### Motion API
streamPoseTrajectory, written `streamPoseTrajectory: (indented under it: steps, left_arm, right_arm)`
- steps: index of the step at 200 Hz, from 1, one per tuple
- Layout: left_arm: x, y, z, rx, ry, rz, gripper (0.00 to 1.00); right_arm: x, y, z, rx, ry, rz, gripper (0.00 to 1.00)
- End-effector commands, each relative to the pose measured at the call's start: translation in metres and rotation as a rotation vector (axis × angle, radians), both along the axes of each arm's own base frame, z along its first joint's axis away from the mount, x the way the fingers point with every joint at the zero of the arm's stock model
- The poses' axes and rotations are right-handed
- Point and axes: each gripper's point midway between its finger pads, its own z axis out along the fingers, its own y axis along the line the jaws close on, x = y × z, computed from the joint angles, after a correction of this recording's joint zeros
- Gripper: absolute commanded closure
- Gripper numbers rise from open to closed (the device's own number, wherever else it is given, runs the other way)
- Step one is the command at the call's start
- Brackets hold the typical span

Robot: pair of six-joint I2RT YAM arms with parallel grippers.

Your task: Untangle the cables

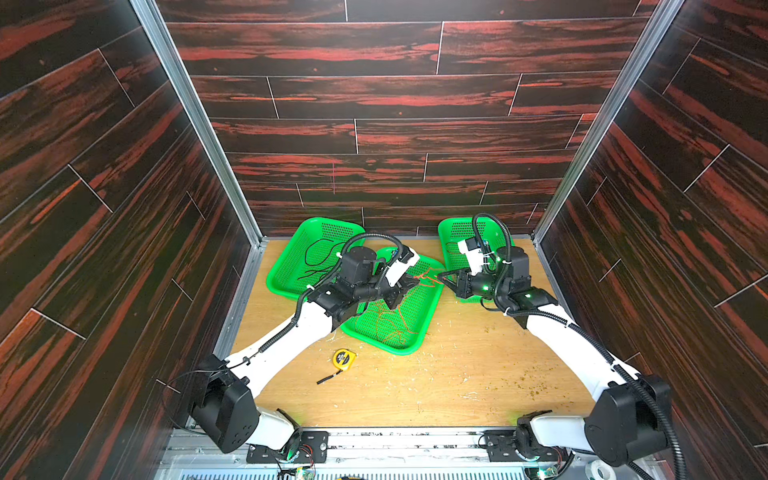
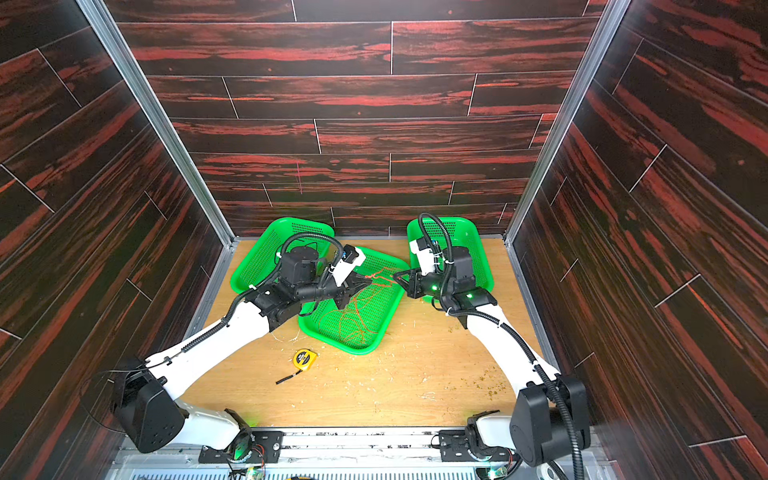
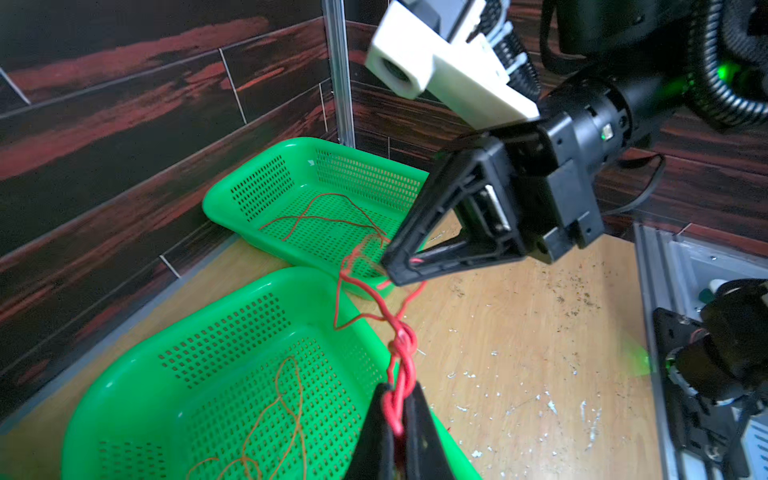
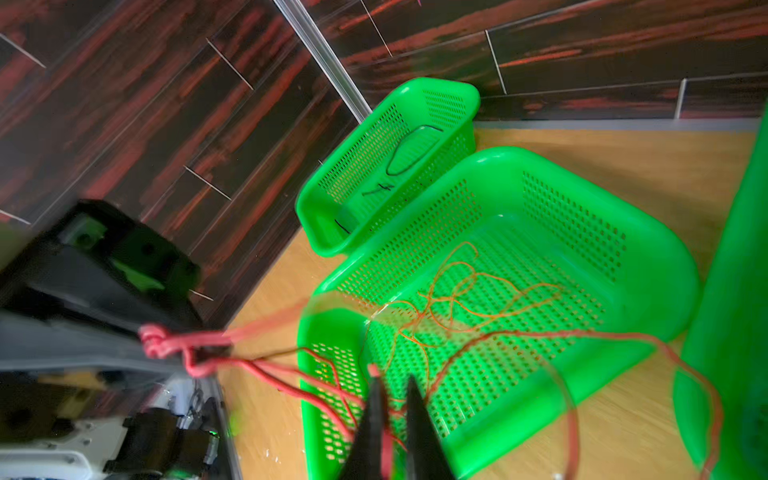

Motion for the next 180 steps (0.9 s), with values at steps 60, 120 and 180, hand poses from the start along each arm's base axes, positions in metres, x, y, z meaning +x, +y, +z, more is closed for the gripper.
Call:
streamPoseTrajectory:
  steps: [60, 120, 180]
  left_arm:
    - [-0.027, 0.013, 0.048, 0.050, -0.240, -0.111, 1.00]
    - [-0.030, 0.024, 0.042, 0.111, -0.269, -0.091, 1.00]
    - [-0.047, 0.014, 0.044, 0.078, -0.278, -0.205, 1.00]
  right_arm:
    - [-0.021, -0.068, 0.010, -0.163, -0.126, -0.169, 0.50]
    - [-0.054, -0.035, 0.048, -0.068, -0.261, 0.132, 0.47]
    - [-0.019, -0.048, 0.014, -0.216, -0.161, 0.048, 0.46]
